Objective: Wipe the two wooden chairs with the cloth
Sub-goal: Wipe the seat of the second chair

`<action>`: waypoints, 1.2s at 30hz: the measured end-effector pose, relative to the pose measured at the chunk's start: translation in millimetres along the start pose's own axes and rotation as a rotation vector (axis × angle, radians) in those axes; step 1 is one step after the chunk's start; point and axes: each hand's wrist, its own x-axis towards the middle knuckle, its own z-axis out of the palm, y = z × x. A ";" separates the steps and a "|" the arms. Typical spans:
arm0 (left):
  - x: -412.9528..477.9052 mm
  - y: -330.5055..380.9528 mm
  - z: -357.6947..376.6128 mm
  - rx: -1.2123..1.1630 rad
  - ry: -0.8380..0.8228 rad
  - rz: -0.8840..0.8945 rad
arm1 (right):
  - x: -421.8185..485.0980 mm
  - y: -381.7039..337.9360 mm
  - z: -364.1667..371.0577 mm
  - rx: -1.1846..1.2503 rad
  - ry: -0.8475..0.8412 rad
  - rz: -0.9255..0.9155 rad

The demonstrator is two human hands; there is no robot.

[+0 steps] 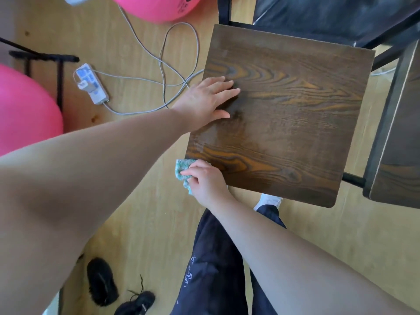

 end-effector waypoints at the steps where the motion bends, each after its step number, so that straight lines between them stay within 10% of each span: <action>1: -2.4 -2.0 0.4 0.010 -0.009 -0.010 | 0.6 -0.7 -0.6 -0.009 -0.004 0.002; 13: -34.5 -18.1 5.2 0.010 -0.029 -0.076 | 6.6 -15.7 15.2 -0.050 -0.175 -0.079; 22: -66.9 -14.9 1.8 -0.179 0.002 -0.209 | -14.9 -13.0 -38.3 0.159 -0.393 0.222; 36: -45.7 98.8 -45.2 -0.766 0.090 -0.578 | -17.6 -5.4 -224.1 0.437 0.382 0.469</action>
